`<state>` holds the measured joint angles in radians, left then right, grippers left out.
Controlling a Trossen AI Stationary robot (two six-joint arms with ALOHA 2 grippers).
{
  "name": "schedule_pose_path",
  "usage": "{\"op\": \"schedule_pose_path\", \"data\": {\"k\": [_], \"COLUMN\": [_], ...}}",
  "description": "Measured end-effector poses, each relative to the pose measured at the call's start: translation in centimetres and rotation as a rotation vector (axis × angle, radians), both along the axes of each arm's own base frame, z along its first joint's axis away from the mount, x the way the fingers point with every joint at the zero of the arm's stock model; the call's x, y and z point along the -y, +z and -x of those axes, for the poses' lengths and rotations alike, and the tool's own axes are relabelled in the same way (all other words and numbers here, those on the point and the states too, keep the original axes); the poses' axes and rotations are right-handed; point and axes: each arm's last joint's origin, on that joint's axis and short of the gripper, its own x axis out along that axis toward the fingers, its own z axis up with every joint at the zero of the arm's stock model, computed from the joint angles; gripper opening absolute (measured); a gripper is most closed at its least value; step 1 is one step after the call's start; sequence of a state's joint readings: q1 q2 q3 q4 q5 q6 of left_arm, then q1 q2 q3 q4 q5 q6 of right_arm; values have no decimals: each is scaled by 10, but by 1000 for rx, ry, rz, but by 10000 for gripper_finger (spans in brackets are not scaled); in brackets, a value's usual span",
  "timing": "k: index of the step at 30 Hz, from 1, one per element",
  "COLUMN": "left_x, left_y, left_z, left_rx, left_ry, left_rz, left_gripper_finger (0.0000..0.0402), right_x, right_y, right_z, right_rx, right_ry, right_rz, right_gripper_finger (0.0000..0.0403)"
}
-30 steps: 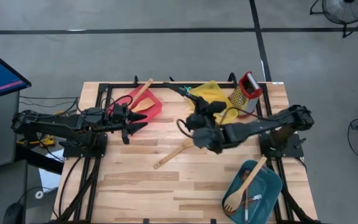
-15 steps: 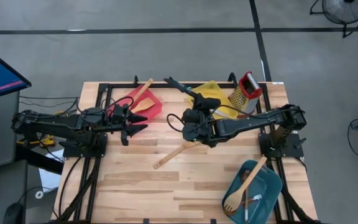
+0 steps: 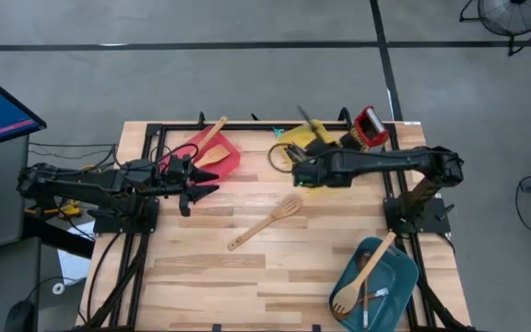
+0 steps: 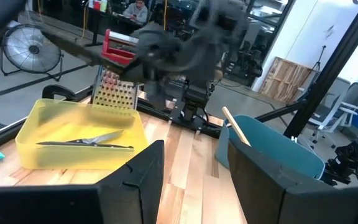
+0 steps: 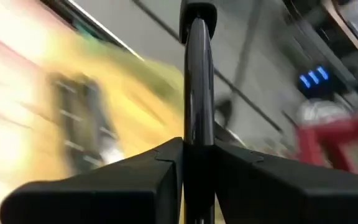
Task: Pick & Place Kitchen Items
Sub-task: Put the black knife into the yellow bin
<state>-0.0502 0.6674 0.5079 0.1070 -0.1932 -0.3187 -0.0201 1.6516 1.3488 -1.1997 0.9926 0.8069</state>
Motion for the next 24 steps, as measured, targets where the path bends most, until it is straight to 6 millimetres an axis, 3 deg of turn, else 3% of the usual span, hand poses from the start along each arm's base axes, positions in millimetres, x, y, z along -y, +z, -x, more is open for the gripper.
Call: {"op": "schedule_pose_path", "data": {"k": [5,14,18,24], "left_x": [0,0,0,0], "left_y": [0,0,0,0], "left_z": [0,0,0,0], "left_rx": [0,-3,-3,-3], "left_ry": [0,-1,-1,-1], "left_rz": [0,0,0,0], "left_gripper_finger": [158,158,158,158], "right_x": [9,34,49,54], "right_y": [-15,-45,-45,-46], "right_z": [12,17,24,36], "right_rx": [-93,109,268,211], "right_ry": [-2,152,214,173], "right_rz": [-191,-389,-443,-479], "right_gripper_finger": [58,58,58,58]}}
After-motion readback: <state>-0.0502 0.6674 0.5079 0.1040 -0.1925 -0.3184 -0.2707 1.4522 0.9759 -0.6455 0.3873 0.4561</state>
